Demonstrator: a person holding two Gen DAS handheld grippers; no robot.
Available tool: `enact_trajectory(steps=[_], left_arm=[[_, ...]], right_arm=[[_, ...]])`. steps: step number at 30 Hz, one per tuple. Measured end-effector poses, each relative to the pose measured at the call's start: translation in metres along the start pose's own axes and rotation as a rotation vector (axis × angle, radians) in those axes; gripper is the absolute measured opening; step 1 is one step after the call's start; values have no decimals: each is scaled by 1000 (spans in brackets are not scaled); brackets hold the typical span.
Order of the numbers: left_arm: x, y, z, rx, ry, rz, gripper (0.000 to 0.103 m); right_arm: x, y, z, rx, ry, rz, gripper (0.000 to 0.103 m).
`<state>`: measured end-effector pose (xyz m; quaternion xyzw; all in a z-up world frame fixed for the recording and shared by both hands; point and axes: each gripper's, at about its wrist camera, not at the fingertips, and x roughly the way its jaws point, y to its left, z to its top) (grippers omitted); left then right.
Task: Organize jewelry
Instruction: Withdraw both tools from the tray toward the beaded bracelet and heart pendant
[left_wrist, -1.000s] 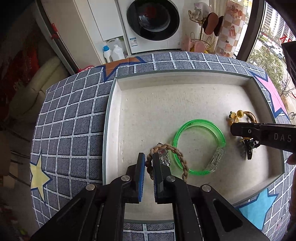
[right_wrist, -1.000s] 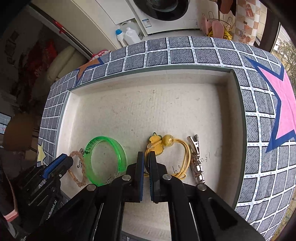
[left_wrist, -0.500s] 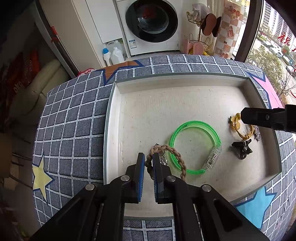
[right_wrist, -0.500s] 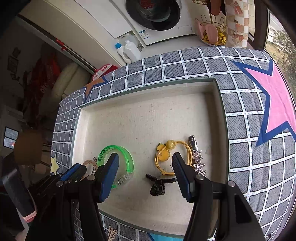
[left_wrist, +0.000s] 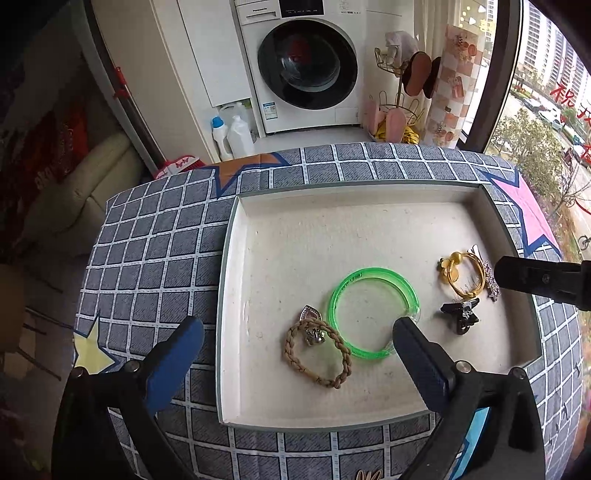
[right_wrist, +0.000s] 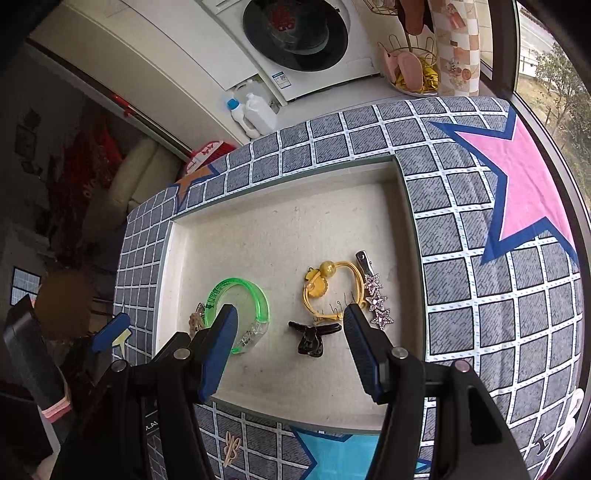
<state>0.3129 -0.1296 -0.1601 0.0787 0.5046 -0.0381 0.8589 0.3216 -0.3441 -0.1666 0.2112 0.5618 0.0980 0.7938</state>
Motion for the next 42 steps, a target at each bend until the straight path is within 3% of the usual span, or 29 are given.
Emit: enact_trajectory(steps=[3,7,16,27,34,42], left_arm=[[-8,3,-4,-5,-4,5,103],[-19,14,-16,-20,-11,-2,103],[-44,44,-74,-47,41,-24,103],[-64,60,-164,-17,132,-54,103],[-64,48,-193,36,157,-101,103],[-49,34,-212,76,199,-120,103]], right_arm=[[-4,1,-6,-1,2,-6,66],[-13,1,-19,-3,-2,-2,82],[-28,10,-62,-14,23,-14,82],[-25,20,-146,-28,123,-84,82],[-16,28,-194,-46,186,-143,82],[-7,25,-217,-8,215,-202,82]])
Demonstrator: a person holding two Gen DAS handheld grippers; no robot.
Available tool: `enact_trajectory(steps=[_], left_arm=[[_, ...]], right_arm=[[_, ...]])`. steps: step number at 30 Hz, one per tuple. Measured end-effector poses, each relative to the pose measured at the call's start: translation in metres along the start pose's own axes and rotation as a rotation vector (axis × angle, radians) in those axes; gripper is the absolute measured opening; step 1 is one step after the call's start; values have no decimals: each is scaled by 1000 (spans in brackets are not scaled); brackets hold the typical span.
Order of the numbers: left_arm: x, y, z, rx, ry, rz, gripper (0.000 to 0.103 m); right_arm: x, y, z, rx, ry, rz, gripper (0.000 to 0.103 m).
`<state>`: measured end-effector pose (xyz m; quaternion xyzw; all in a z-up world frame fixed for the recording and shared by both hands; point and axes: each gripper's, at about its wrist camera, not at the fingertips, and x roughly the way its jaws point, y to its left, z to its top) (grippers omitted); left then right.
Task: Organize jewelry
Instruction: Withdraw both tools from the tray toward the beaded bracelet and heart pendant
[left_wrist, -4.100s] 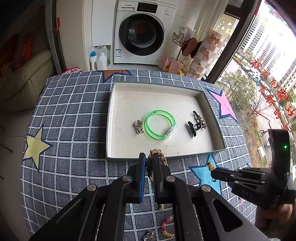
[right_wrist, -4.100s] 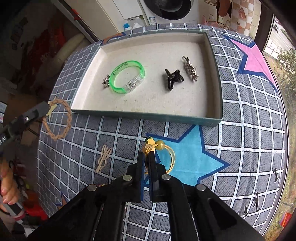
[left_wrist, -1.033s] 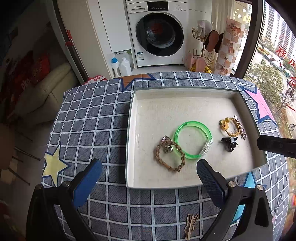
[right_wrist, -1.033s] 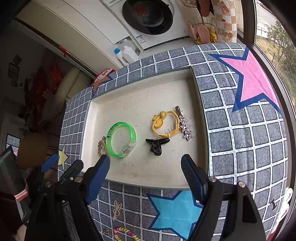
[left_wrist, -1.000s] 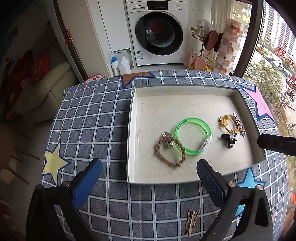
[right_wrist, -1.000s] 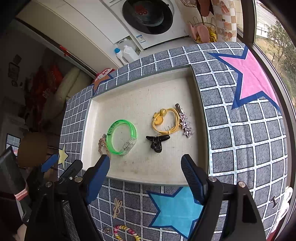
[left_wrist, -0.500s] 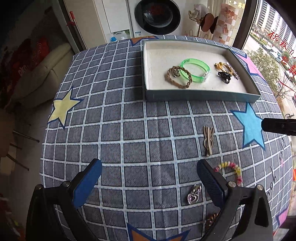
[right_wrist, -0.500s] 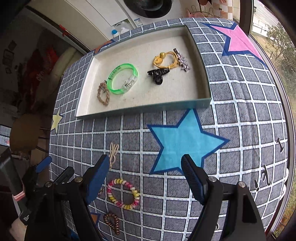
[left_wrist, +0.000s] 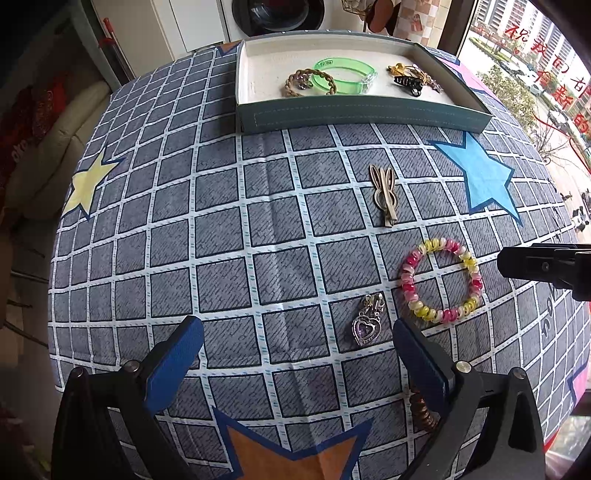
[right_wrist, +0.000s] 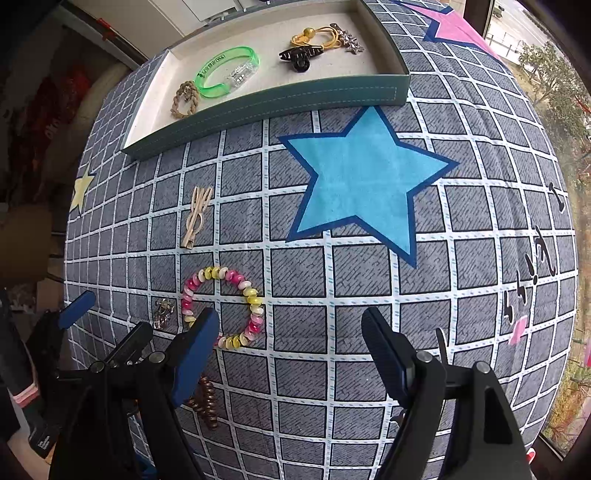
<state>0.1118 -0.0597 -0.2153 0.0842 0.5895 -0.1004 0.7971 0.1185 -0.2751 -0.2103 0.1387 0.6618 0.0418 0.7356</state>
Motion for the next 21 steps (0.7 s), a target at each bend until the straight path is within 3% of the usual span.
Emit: enact_trajectory(steps=[10,21], left_arm=[[18,-2,1,-6,24,24,103],[23,15,2,-9,22,28,103]], right_arm=[[17,6,-9,25,14,-50,81],[32,50,-19,-130,-21,-188,60]])
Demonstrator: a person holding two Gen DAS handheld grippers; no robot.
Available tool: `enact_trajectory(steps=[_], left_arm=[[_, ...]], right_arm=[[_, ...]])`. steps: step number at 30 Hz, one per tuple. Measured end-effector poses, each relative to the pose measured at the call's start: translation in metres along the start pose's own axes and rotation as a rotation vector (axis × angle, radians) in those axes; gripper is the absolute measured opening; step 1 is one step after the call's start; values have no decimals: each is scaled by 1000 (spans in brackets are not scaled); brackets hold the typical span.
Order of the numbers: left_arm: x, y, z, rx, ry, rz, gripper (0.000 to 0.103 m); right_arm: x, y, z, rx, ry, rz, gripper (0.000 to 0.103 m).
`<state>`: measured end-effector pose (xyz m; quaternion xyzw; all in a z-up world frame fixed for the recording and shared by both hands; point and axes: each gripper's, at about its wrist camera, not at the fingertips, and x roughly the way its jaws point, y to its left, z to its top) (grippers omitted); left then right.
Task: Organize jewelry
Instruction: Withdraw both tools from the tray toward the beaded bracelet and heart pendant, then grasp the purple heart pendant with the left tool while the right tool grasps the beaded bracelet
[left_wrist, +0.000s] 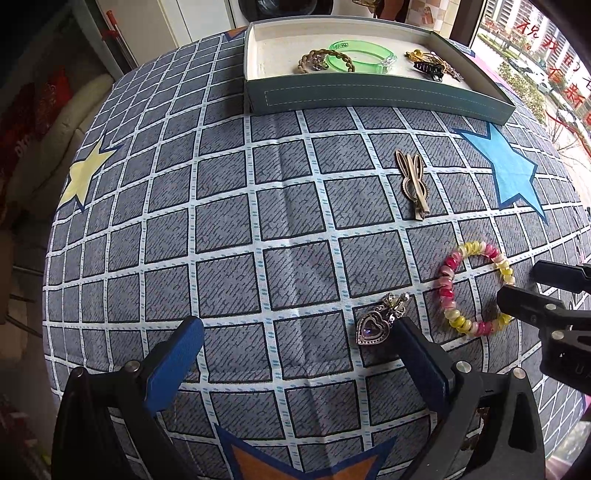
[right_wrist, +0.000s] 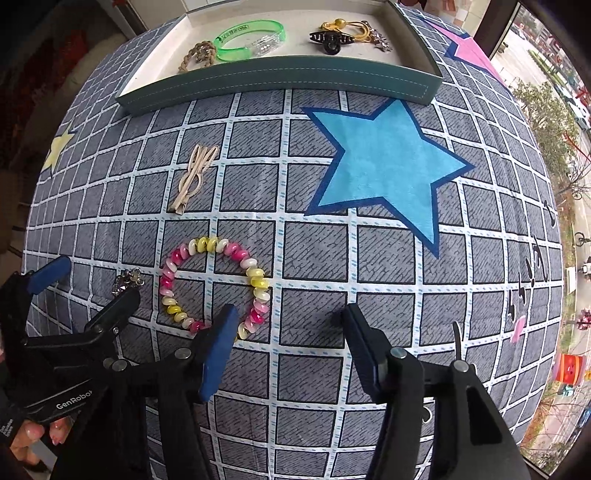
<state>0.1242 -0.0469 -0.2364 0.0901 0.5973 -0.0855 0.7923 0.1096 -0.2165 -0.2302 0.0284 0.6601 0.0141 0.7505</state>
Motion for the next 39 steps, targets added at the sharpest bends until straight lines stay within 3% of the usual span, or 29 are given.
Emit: enact_trajectory(steps=[2,6,8,12,14,16,20,28,35,39], left_arm=[[-1,-1,1,11,-6,-8,103],[-5,-19,10,49,-16,-30,96],[-6,-22,11,67,-21,-59,82],[-7,-31,14,103,-24,-95,63],[-8,-39,16,124,-30,-103,43],[-9,-43,16,140,-32,-108,29],[-10,-45,18,111,-23,-146,30],[-33,-12,13,-3,-48,-190,30],[-53,-3,24,-32,-93,-194,30],[-63,-4,33,-26,-122,-194,30]], right_arm=[[2,13,-2,-62,-3,-53,55],[1,26,-7,-102,-10,-54,45],[1,30,-10,-106,-13,-53,37],[0,47,-14,-119,-14,-47,22],[-1,49,-16,-124,-14,-43,12],[-6,33,-19,-118,-14,-30,10],[-7,15,-17,-92,-15,-3,10],[-33,-33,-9,-54,-69,77,10],[-59,-56,7,-31,-125,121,10],[-73,-45,8,-17,-151,140,10]])
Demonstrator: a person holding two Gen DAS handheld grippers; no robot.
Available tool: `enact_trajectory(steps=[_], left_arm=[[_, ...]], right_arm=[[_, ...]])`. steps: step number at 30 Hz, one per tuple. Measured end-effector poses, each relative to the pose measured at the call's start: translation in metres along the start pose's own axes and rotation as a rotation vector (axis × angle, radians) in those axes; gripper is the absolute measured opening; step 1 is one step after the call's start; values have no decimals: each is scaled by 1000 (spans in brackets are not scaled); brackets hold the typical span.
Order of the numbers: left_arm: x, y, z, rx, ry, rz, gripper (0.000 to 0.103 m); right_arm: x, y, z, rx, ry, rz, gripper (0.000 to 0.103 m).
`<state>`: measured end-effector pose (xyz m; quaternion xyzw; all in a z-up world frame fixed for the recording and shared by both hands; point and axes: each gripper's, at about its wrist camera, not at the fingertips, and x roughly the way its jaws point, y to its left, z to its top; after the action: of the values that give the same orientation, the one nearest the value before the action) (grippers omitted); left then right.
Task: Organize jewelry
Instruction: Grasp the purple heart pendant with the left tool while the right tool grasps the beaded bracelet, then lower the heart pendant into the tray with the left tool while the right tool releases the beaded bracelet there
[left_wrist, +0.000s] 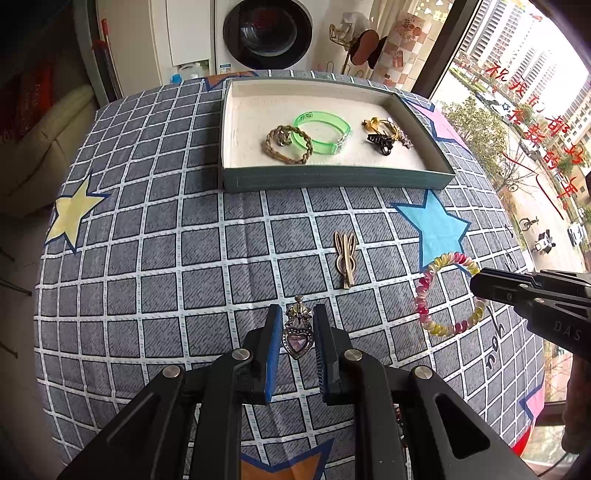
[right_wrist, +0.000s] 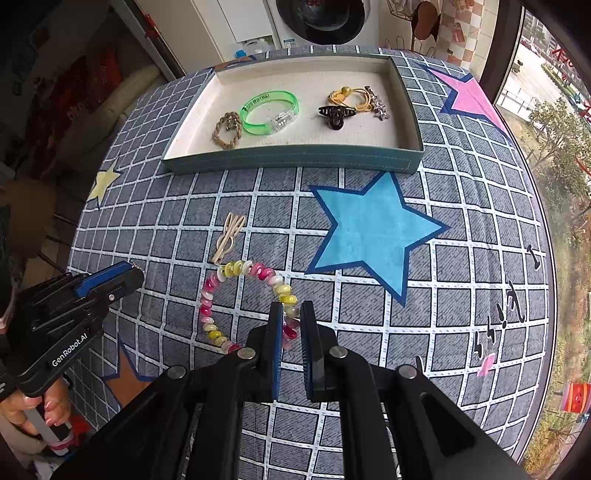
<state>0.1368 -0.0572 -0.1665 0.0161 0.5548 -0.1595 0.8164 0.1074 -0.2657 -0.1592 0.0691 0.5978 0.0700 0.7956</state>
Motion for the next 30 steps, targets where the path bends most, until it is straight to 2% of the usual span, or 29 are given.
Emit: enact_trajectory(steps=[18,30], left_arm=[[-19,-9,66,-29,-111,23,30],[4,-9,117,-49,-143,43,30]], right_arm=[[-28,-28,74,64,-92,60,10],[-15,-51,133,84,-120,60,10]])
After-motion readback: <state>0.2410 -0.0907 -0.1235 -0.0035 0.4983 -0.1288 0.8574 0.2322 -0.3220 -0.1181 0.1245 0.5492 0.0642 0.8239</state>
